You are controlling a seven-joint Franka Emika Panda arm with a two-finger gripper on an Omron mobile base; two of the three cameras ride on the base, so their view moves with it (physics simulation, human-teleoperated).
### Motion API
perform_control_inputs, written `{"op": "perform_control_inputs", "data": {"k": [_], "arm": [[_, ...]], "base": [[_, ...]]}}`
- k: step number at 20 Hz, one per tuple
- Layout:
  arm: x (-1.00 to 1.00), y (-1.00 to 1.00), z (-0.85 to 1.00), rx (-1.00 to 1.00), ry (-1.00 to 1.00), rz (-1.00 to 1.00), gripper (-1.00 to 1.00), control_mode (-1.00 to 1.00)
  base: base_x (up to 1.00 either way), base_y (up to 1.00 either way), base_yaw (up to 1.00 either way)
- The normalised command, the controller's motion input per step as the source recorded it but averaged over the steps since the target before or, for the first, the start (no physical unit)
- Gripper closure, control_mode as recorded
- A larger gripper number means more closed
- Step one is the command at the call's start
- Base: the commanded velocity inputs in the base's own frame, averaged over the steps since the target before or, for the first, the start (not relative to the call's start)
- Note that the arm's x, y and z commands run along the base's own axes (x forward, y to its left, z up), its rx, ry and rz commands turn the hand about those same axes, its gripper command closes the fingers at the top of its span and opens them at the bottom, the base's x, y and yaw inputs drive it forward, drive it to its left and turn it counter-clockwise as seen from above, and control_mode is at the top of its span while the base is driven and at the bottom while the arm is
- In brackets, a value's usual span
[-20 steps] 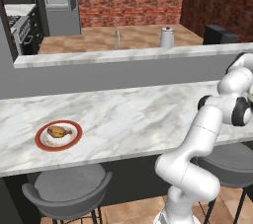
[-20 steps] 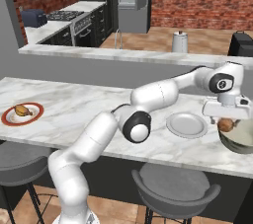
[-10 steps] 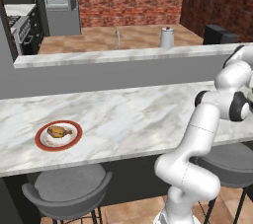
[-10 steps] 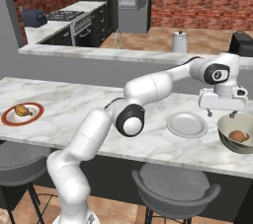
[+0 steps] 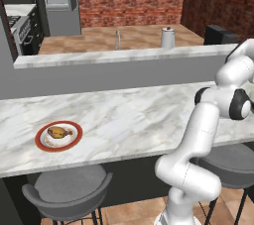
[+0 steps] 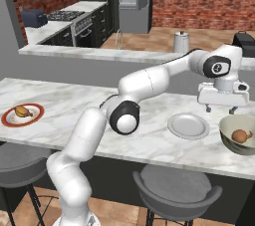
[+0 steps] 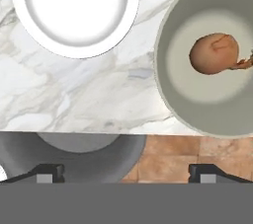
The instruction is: Pick the chicken drumstick and onion from their plates and place them in the bowl. Then put the bowl in the fridge.
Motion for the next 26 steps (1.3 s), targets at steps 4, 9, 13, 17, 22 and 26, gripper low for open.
{"op": "perform_control_inputs", "data": {"k": [4, 9, 13, 17, 22, 26], "arm": [[-0.54, 0.50, 0.02, 0.01, -0.11, -0.10, -1.00, -1.00], [-0.48, 0.62, 0.02, 0.00, -0.05, -0.12, -1.00, -1.00], [-0.41, 0.71, 0.00, 0.00, 0.00, -0.11, -1.00, -1.00], [-0.38, 0.75, 0.00, 0.00, 0.00, -0.05, -1.00, -1.00], [-0.27, 0.80, 0.05, -0.05, -0.05, 0.00, -1.00, -1.00], [-0.18, 0.76, 0.08, -0.08, -0.07, 0.00, -1.00, -1.00]], "base": [[0.00, 0.00, 0.00], [0.00, 0.00, 0.00], [0.00, 0.00, 0.00], [0.00, 0.00, 0.00], [0.00, 0.00, 0.00], [0.00, 0.00, 0.00]]}}
